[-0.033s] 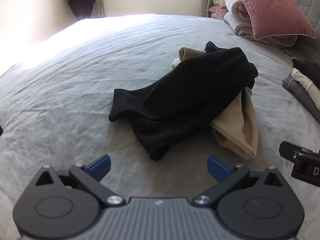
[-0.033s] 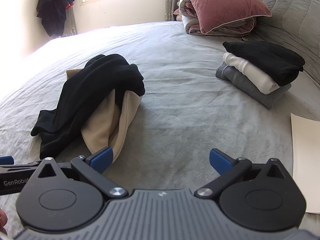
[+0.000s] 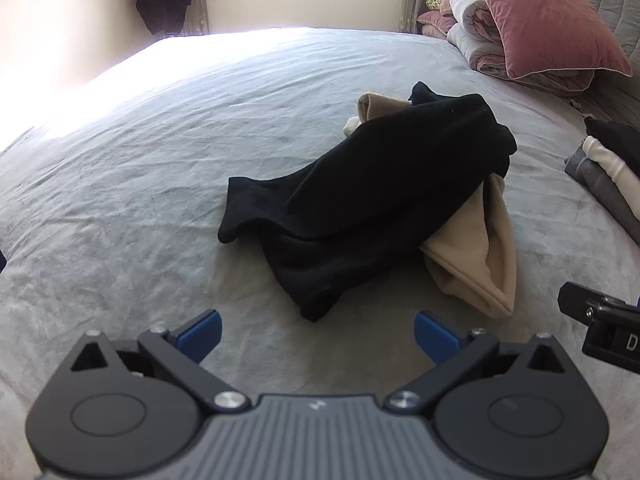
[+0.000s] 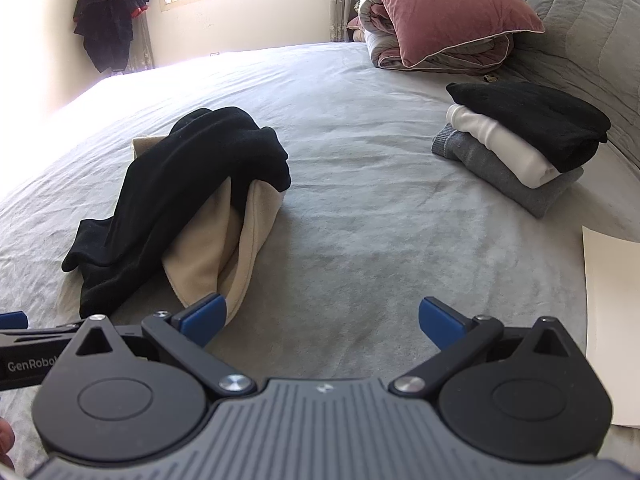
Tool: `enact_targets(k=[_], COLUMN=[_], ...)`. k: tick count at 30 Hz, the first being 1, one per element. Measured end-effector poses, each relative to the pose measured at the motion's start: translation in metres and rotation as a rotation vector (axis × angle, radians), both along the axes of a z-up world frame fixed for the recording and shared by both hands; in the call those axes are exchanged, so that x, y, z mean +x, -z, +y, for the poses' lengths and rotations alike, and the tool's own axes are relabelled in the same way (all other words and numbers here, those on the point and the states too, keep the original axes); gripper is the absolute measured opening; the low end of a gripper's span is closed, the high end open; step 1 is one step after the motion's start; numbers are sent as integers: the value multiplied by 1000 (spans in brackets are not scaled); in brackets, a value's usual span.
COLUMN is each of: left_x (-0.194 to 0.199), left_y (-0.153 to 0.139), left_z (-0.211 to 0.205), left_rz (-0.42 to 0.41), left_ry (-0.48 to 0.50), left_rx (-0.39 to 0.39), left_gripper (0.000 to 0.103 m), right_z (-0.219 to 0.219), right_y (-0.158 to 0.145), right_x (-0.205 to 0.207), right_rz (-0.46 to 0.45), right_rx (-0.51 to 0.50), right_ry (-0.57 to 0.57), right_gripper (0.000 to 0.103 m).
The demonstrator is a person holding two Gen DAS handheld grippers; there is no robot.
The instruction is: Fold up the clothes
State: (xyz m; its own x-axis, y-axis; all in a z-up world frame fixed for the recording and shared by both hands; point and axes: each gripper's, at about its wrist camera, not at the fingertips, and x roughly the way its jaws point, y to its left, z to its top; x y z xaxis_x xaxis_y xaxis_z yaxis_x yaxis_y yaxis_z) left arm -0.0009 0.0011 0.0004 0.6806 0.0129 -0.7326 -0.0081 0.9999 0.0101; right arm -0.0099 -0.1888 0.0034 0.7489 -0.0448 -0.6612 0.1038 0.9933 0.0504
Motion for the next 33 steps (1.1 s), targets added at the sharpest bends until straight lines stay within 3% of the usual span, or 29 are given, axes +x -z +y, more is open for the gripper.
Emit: enact_targets(k=[33], left_x=[6], left_y=[6], left_z=[7], left_rz=[42], left_ry=[-25], left_rx=[21], left_gripper=[103], right_z=[5], right_y=[0], right_x=[1], right_rz=[22], right_rx=[4], right_ry=[-18], right_gripper=[103])
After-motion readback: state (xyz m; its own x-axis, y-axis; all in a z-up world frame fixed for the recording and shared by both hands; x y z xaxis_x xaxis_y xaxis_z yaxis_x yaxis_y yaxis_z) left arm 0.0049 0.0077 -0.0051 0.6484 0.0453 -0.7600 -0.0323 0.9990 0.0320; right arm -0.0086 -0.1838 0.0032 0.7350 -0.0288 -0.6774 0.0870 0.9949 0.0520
